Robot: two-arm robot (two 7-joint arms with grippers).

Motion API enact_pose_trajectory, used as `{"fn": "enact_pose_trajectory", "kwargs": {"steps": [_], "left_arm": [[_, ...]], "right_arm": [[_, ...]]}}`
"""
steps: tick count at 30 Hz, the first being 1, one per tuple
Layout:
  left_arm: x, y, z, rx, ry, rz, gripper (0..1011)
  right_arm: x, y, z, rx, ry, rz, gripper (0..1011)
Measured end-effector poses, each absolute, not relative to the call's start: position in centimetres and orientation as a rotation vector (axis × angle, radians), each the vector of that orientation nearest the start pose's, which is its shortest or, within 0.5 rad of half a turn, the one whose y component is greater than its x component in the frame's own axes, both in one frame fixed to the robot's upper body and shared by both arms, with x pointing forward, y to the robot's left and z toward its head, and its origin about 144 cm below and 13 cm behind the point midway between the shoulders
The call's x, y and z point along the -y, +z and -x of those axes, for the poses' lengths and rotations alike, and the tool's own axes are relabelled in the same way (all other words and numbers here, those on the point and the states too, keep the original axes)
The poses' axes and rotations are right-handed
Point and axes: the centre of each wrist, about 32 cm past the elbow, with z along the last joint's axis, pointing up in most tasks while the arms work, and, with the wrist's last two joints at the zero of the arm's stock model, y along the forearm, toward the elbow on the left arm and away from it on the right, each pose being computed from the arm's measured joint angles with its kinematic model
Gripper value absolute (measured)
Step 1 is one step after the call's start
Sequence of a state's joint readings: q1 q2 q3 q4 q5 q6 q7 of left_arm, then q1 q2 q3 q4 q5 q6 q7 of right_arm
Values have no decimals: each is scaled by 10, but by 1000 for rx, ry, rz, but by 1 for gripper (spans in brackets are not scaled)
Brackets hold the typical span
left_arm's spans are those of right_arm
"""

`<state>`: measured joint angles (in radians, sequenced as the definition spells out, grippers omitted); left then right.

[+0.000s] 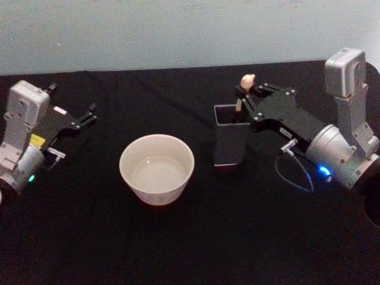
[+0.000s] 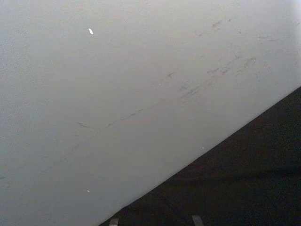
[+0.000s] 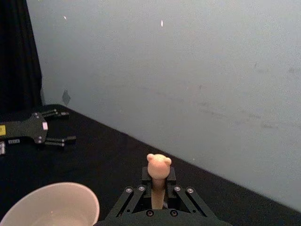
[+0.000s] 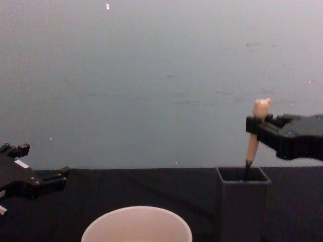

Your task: Pick up the stirring spoon with one hand, stir inside the cup, then place it back in its original position.

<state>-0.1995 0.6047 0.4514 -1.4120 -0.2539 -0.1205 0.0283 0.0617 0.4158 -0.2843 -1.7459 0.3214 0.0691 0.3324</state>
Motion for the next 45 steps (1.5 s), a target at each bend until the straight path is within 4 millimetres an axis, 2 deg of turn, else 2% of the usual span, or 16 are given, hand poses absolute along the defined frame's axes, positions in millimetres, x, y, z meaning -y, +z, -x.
{"fn": "enact_pose_trajectory", "kwargs": {"steps": [16, 45], "left_arm": [[-310, 1140, -489, 285, 1248, -304, 1001], [-310, 1140, -489, 285, 1248, -305, 1001]], "right_arm": [[237, 1184, -462, 34, -931, 102, 172], [237, 1179, -461, 20, -925, 125, 177]]}}
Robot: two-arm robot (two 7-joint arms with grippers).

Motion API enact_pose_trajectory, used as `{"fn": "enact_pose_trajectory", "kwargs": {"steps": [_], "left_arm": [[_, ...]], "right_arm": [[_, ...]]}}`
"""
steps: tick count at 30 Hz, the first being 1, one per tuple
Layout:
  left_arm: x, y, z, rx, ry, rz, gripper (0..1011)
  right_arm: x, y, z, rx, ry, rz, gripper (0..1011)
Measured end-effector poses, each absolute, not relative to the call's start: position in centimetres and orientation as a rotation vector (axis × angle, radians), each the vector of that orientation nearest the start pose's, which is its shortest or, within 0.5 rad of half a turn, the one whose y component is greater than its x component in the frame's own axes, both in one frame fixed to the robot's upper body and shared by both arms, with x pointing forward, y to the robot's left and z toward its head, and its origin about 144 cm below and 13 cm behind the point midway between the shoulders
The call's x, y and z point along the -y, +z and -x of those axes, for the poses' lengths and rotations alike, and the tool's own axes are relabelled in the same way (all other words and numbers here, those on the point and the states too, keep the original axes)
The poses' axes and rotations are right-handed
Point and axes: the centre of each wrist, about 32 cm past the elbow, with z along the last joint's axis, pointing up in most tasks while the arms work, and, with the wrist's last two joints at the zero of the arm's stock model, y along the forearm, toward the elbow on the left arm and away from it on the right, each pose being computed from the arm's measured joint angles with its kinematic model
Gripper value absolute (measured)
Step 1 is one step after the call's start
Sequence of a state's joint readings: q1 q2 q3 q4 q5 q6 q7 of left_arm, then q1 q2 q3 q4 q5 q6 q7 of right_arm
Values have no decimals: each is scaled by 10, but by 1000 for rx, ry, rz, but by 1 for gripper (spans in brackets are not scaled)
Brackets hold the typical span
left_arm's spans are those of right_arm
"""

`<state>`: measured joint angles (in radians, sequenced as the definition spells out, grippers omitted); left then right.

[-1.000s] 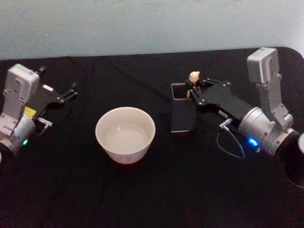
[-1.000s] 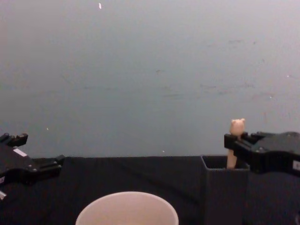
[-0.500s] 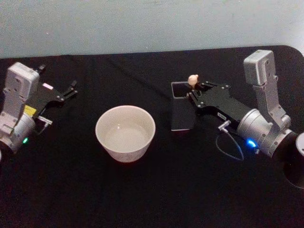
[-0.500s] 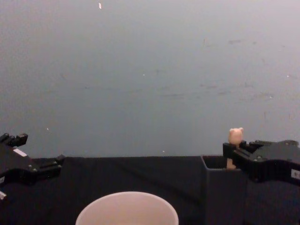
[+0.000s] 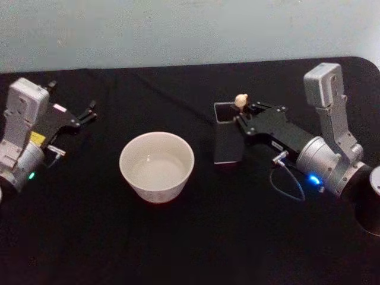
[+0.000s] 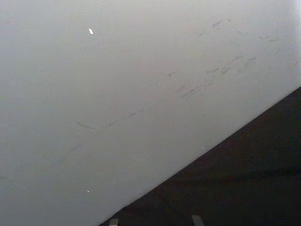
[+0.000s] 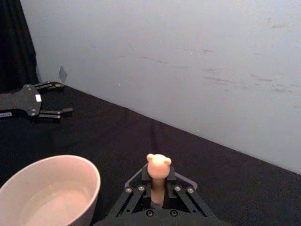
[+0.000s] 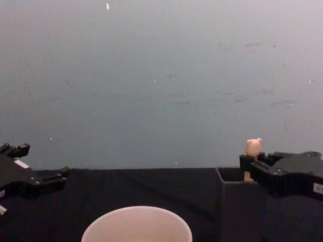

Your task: Pick up the stirring spoon with one hand, stir inside the cup, then place it back in its original position.

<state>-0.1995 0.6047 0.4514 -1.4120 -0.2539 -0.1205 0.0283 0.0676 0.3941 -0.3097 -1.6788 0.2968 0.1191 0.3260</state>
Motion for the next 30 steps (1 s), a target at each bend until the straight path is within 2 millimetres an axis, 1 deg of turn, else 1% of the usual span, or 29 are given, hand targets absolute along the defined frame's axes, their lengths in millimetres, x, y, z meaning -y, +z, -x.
{"fn": "enact_pose_trajectory", "kwargs": {"steps": [2, 3, 4, 7, 9, 10, 12, 13, 14, 23, 24, 25, 28, 29, 30], "left_arm": [[-310, 1140, -489, 285, 1248, -304, 1001], [-310, 1140, -489, 285, 1248, -304, 1001], [-310, 1140, -489, 285, 1248, -304, 1001], [-310, 1140, -489, 285, 1248, -304, 1001], [-310, 1140, -489, 285, 1248, -304, 1001], [-310, 1140, -489, 285, 1248, -304, 1001], [-310, 1140, -489, 285, 1248, -304, 1001], [-310, 1140, -489, 285, 1248, -304, 1001], [-310, 1140, -489, 285, 1248, -304, 1002], [-310, 1140, -489, 285, 1248, -304, 1001], [-310, 1140, -489, 285, 1248, -304, 1002], [-310, 1140, -489, 285, 1248, -304, 1001], [-310, 1140, -489, 285, 1248, -304, 1001], [-310, 1140, -489, 285, 1248, -304, 1001], [-310, 1140, -489, 285, 1248, -304, 1001]], "right_arm": [[237, 1179, -461, 20, -924, 125, 203], [237, 1179, -461, 20, -924, 124, 253], [237, 1179, -461, 20, -924, 124, 253], [237, 1179, -461, 20, -924, 123, 365], [237, 1179, -461, 20, -924, 123, 419], [237, 1179, -461, 20, -924, 123, 419], [237, 1180, -461, 20, -924, 122, 523], [237, 1180, -462, 21, -924, 122, 523], [237, 1180, -461, 21, -924, 122, 582], [237, 1180, -461, 21, -924, 120, 853], [237, 1180, -461, 21, -924, 120, 865], [237, 1180, -461, 21, -924, 120, 921], [237, 1180, -461, 21, -924, 120, 968], [237, 1180, -461, 21, -924, 120, 1002], [237, 1180, -461, 21, -924, 120, 1003]]}}
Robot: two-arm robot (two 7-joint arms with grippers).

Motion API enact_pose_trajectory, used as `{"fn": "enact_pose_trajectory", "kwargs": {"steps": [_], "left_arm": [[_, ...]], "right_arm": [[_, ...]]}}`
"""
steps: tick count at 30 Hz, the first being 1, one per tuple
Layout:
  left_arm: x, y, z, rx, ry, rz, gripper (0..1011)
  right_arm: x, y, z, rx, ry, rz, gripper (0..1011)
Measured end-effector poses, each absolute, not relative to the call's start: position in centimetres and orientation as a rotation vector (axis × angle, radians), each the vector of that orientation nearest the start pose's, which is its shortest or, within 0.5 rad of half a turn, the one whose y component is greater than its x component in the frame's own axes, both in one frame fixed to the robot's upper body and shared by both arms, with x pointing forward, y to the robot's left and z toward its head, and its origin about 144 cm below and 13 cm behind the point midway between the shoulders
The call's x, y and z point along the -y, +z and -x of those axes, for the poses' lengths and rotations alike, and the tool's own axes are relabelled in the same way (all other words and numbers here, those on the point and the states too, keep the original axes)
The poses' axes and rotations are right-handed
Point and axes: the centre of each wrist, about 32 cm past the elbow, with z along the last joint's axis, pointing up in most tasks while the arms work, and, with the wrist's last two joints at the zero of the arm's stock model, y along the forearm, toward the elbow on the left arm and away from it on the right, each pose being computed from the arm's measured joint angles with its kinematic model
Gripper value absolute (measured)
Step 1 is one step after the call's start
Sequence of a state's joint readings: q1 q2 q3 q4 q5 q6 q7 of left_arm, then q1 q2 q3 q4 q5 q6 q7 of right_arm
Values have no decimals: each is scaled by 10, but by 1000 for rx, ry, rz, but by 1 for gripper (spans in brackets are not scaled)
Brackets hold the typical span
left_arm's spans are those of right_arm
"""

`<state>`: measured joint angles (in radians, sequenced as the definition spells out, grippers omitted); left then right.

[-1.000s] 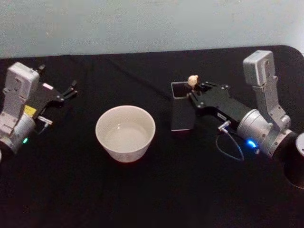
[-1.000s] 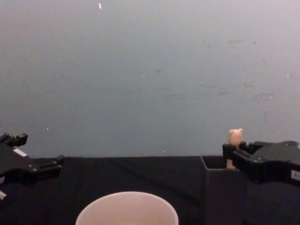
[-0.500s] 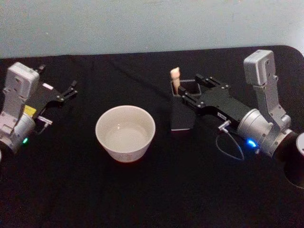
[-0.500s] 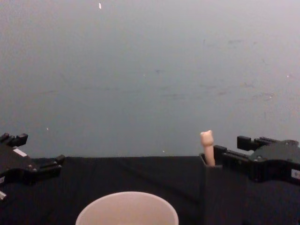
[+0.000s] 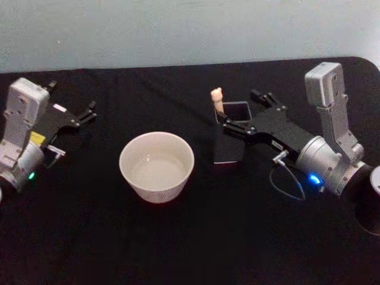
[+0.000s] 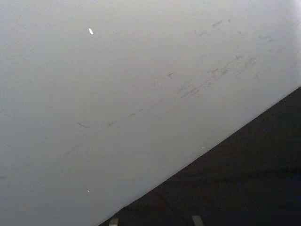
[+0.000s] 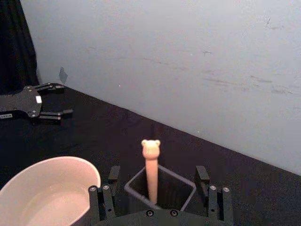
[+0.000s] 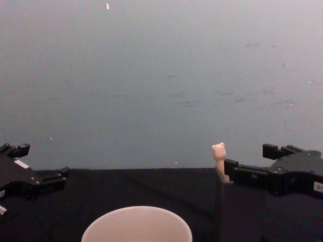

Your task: Pick up the stirring spoon with one hand, stir inside the cup, then place it back in its original position.

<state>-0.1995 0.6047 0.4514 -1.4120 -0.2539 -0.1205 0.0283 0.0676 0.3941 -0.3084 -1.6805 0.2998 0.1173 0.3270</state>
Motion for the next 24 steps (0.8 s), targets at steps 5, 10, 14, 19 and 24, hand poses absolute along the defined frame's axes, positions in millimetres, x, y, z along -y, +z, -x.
{"fn": "enact_pose_trajectory", "kwargs": {"steps": [5, 10, 14, 19, 24], "left_arm": [[-310, 1140, -489, 285, 1248, -304, 1001], [-310, 1140, -489, 285, 1248, -304, 1001], [-310, 1140, -489, 285, 1248, -304, 1001], [-310, 1140, -489, 285, 1248, -304, 1001], [-310, 1140, -489, 285, 1248, -304, 1001]], "right_arm": [[237, 1180, -461, 21, -924, 120, 1002], [238, 1181, -462, 27, -923, 104, 1003], [239, 1188, -464, 48, -932, 45, 1002], [243, 1199, -467, 102, -990, -54, 1002], [250, 1194, -472, 147, -1113, -66, 1002]]}}
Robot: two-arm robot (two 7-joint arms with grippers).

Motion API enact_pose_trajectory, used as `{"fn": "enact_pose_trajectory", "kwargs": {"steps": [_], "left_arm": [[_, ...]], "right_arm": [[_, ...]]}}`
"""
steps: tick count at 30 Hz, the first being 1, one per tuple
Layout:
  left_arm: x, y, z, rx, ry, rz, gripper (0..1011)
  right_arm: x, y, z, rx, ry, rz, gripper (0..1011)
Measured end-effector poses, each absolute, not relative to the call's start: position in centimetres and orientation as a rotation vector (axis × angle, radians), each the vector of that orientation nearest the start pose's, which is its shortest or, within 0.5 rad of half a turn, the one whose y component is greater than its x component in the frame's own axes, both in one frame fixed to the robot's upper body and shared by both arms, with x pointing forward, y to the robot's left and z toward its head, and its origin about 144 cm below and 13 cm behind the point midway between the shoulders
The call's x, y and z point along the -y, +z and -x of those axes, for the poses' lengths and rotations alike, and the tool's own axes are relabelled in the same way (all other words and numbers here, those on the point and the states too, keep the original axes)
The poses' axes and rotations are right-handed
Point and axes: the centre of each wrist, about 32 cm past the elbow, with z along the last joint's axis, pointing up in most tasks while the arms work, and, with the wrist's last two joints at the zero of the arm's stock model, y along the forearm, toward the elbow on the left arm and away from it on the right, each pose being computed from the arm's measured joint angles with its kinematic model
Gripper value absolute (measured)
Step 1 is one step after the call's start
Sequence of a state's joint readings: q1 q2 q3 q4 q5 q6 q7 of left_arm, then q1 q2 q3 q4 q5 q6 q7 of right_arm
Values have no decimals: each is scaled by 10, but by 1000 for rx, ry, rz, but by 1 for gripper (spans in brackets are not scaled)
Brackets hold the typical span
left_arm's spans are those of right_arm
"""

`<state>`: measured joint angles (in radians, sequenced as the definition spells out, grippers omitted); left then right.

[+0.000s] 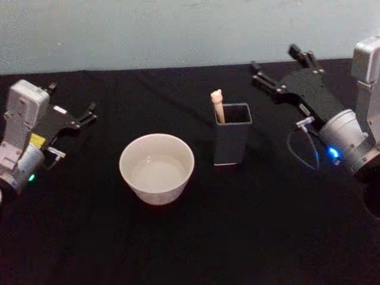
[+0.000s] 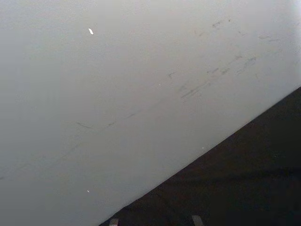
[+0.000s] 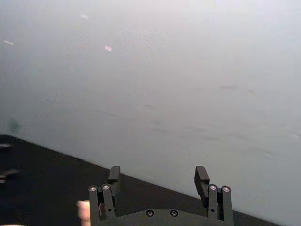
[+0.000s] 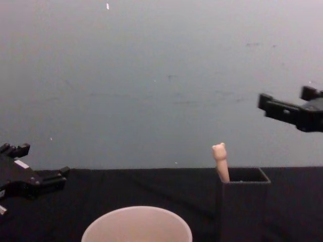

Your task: Pick up the stirring spoon with one hand, stir inside the cup, then place it back in its original position.

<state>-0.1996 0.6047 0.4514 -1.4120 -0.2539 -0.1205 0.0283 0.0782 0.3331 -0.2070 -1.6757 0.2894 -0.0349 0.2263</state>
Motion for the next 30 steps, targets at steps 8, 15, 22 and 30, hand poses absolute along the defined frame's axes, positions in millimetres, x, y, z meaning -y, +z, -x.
{"fn": "enact_pose_trajectory", "kwargs": {"steps": [8, 15, 22, 30], "left_arm": [[-310, 1140, -489, 285, 1248, -304, 1001], [-310, 1140, -489, 285, 1248, -304, 1001], [-310, 1140, -489, 285, 1248, -304, 1001], [-310, 1140, -489, 285, 1248, -304, 1001]], "right_arm": [[261, 1171, -479, 130, -1230, 19, 1002], [264, 1155, -482, 98, -1237, 88, 1002], [265, 1142, -485, 45, -1238, 147, 1002], [265, 1141, -485, 43, -1239, 150, 1002]]}}
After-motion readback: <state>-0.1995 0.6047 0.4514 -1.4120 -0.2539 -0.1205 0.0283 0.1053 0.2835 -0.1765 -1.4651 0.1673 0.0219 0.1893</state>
